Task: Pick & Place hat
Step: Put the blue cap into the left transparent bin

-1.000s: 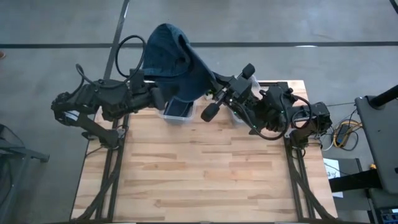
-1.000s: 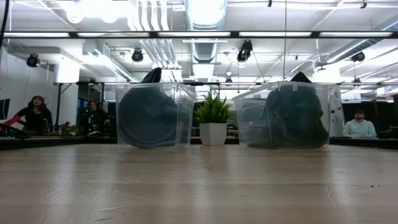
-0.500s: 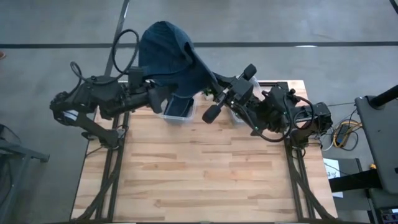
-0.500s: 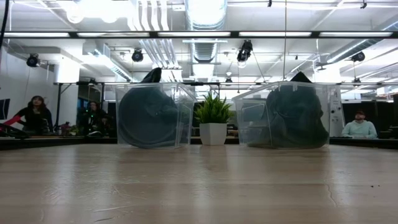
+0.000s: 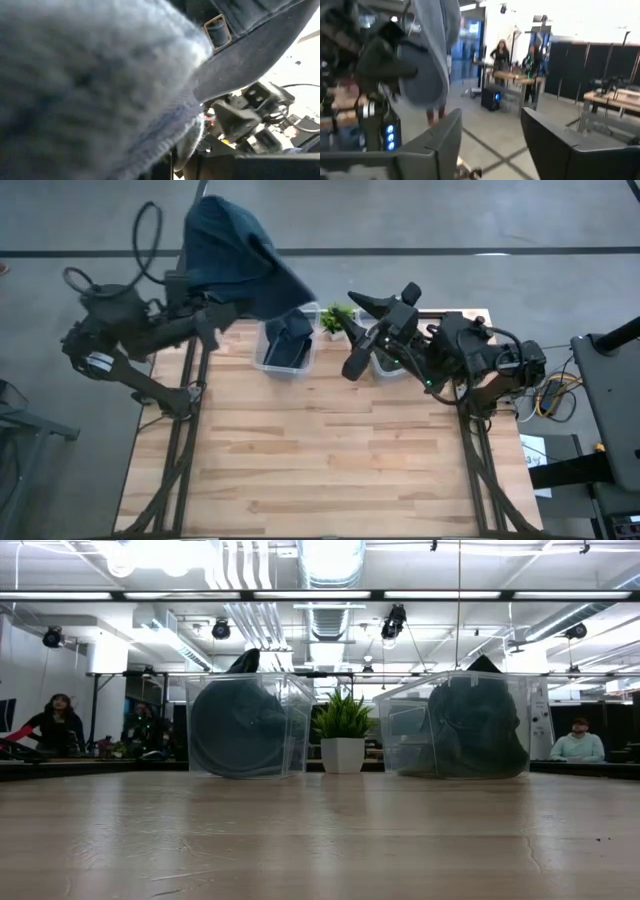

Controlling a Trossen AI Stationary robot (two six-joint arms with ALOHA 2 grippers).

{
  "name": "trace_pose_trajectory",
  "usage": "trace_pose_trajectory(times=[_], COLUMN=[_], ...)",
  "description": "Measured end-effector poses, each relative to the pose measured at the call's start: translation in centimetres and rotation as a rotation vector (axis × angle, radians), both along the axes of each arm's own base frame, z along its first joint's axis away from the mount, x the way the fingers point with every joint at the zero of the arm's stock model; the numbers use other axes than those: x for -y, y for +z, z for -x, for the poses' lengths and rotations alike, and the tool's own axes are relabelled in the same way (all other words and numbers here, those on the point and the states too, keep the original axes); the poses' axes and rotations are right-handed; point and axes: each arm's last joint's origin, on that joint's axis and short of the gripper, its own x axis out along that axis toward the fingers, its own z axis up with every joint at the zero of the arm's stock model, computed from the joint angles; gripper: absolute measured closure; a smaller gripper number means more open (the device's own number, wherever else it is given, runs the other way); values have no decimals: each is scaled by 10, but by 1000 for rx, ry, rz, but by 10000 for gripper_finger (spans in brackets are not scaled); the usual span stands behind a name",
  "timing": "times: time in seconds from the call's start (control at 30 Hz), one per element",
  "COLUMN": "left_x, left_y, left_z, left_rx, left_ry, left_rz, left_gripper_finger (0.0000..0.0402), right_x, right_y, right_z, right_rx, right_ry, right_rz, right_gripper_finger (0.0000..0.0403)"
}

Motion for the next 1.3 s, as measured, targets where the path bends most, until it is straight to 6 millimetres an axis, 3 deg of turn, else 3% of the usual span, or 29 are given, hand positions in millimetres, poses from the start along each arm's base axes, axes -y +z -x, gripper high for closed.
trace_pose_trajectory(times=[0.23,0.53,0.8,1.0,1.3], left_x=[-11,-28,-43,-56,-94], left_y=[-2,-17,-44,-60,-95], left_z=[20,26,6,-21,-54], left_rx=[-38,-198,-480,-596,-857], left_ry=[43,133,205,150,135], left_rz=[-9,-15,-3,57,193], left_gripper_finger=[397,397,397,397,397], right_x=[0,-7,-9,-9,-10], right_y=[-19,-35,-38,-39,-44], right_z=[20,27,26,25,23], right_rx=[-164,-263,-258,-264,-280], right_ry=[34,41,45,54,72], right_rz=[-129,-208,-224,-225,-235], right_gripper_finger=[157,141,152,156,153])
